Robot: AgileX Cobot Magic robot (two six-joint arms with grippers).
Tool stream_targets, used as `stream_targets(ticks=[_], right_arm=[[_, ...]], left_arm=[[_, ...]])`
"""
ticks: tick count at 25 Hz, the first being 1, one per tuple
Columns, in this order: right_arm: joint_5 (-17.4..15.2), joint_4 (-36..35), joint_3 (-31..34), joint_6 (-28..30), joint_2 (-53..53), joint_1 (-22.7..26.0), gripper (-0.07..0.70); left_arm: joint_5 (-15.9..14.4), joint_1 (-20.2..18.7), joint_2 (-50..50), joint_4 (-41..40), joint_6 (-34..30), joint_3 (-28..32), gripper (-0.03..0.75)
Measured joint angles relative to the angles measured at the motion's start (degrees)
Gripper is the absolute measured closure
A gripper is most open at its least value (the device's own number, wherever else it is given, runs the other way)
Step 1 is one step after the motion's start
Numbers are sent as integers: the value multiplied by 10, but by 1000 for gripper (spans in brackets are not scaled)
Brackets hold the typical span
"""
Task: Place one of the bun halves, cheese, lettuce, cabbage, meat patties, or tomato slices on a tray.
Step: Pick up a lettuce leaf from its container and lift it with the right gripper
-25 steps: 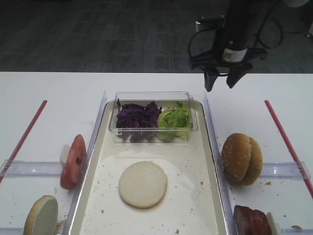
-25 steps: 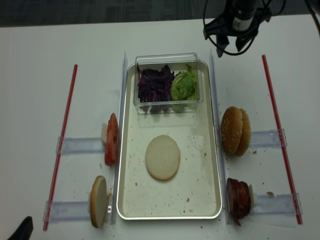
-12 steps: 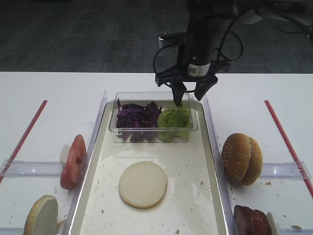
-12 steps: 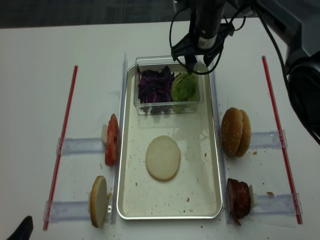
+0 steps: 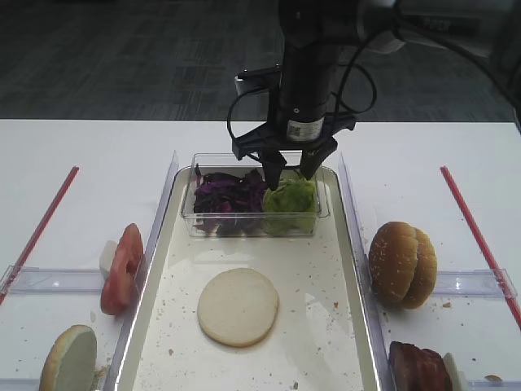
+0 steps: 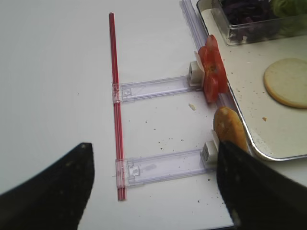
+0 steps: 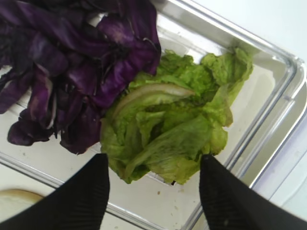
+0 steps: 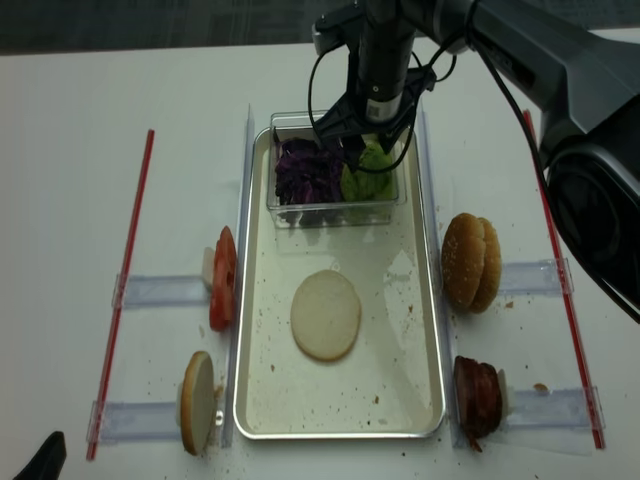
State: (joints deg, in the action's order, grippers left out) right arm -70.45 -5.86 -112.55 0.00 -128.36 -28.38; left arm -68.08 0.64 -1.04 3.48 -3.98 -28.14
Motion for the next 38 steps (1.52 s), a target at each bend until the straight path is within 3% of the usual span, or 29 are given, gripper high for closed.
stream_targets(ticks=[38], right_arm=[[2, 3, -25, 9, -59, 0, 185]], left_arm=[[0, 0, 0, 0, 0, 0, 224]])
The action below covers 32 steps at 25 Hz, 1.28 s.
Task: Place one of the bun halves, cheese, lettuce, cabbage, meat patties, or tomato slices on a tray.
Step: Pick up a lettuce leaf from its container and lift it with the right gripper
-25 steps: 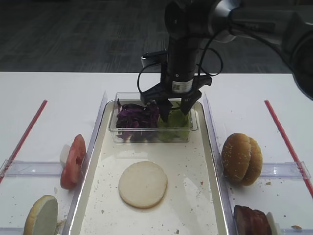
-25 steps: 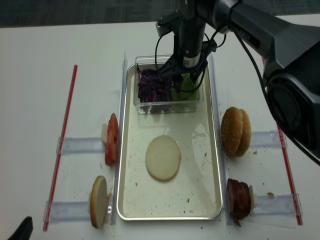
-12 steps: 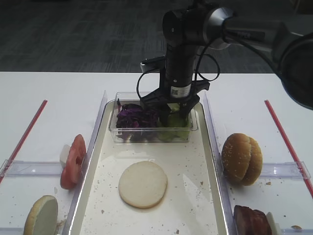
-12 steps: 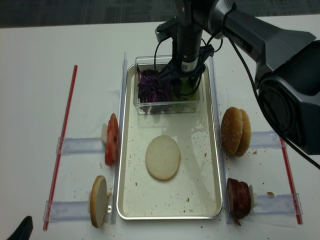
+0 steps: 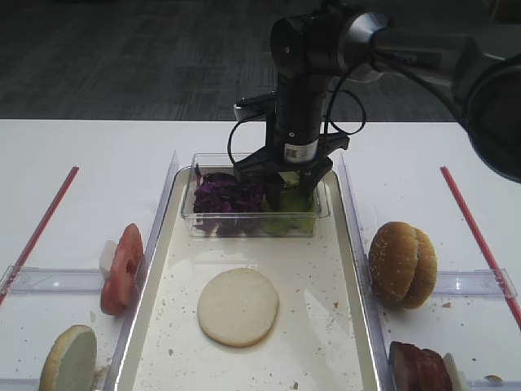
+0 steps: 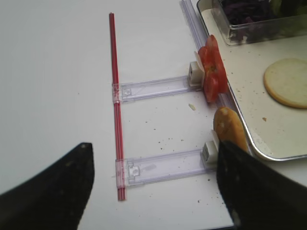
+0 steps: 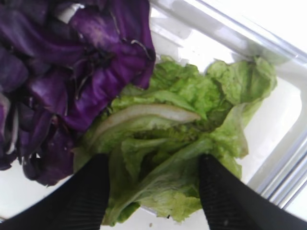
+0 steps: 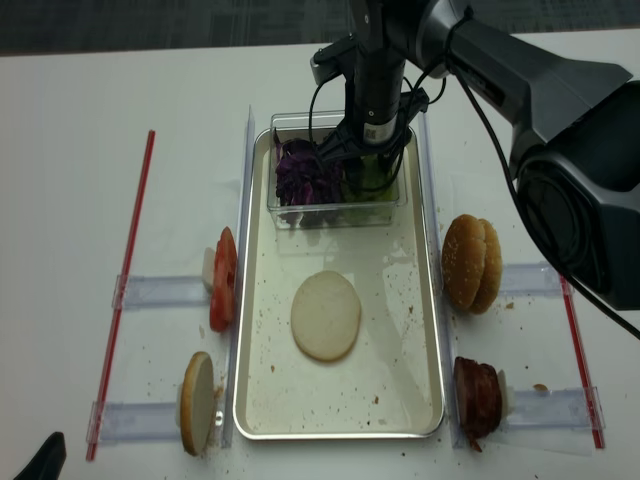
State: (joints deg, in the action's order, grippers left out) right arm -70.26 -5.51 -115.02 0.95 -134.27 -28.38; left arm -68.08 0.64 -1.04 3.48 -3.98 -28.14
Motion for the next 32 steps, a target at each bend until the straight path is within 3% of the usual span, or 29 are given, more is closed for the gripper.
stream_targets(ticks=[20, 32], right_arm=[[9, -2, -1, 0, -16, -1, 190], [9, 8, -1, 0, -19, -1, 386]], left_arm=[[0, 0, 0, 0, 0, 0, 224], [0, 0, 0, 0, 0, 0, 224]])
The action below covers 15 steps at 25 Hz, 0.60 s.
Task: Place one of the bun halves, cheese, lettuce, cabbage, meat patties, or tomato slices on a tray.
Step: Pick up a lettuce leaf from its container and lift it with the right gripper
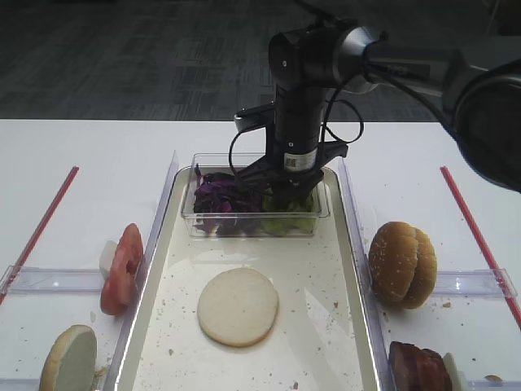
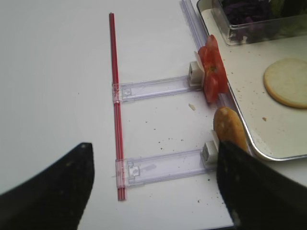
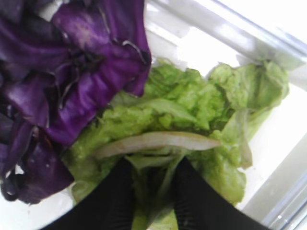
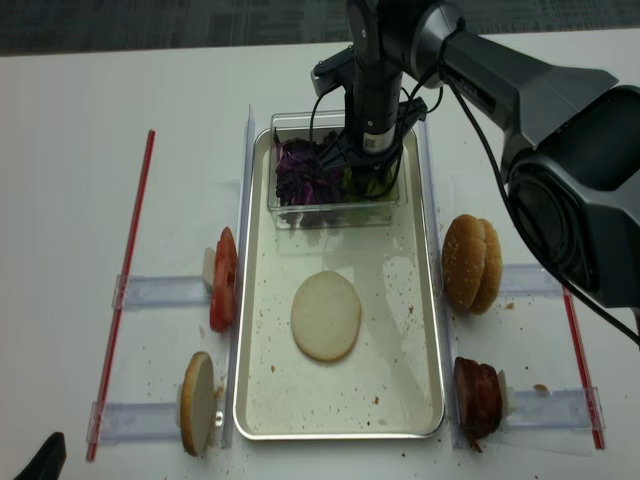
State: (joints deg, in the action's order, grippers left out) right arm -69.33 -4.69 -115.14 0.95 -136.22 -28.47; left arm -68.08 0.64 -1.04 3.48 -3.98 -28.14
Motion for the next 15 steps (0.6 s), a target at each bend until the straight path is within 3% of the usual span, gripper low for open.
stream_targets(ticks=[9, 15], right_arm=[[-6, 0, -4, 0, 0, 0, 563], [-9, 3, -32, -1, 0, 0, 577]], left_arm=[[0, 0, 0, 0, 0, 0, 224], [0, 0, 0, 0, 0, 0, 224]])
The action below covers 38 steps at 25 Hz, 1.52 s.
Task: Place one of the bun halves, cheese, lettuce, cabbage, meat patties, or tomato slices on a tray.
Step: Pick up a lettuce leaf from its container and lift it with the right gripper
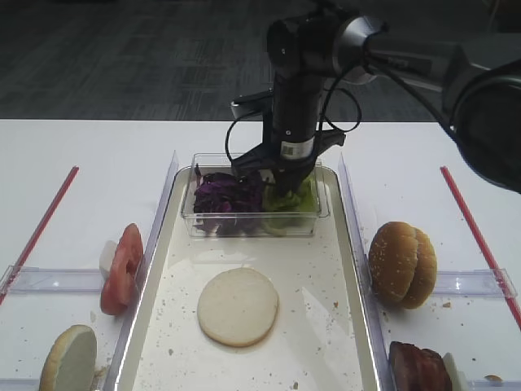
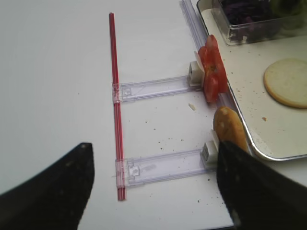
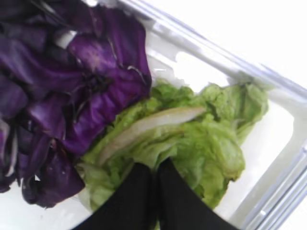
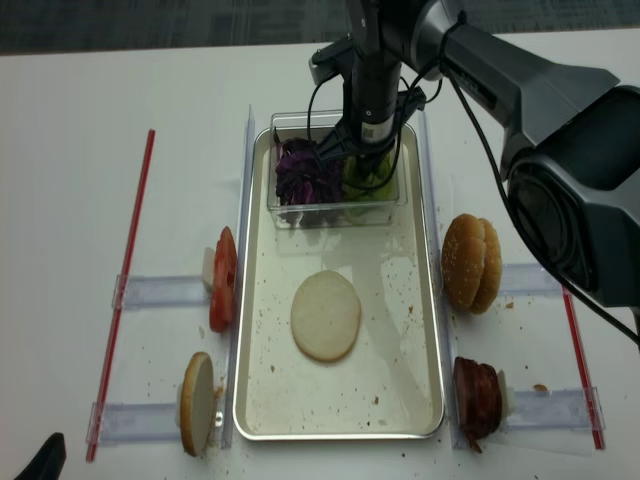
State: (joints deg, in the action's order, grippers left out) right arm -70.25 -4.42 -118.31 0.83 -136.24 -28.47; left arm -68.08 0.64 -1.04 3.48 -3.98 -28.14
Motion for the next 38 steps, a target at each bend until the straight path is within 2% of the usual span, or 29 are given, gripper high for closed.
stream_targets(ticks=[8, 38], right_arm=[[0, 1, -40, -14, 0, 0, 578], [-7, -2, -42, -36, 73, 0, 579]], left_arm=[[0, 0, 0, 0, 0, 0, 224], [0, 0, 0, 0, 0, 0, 224]])
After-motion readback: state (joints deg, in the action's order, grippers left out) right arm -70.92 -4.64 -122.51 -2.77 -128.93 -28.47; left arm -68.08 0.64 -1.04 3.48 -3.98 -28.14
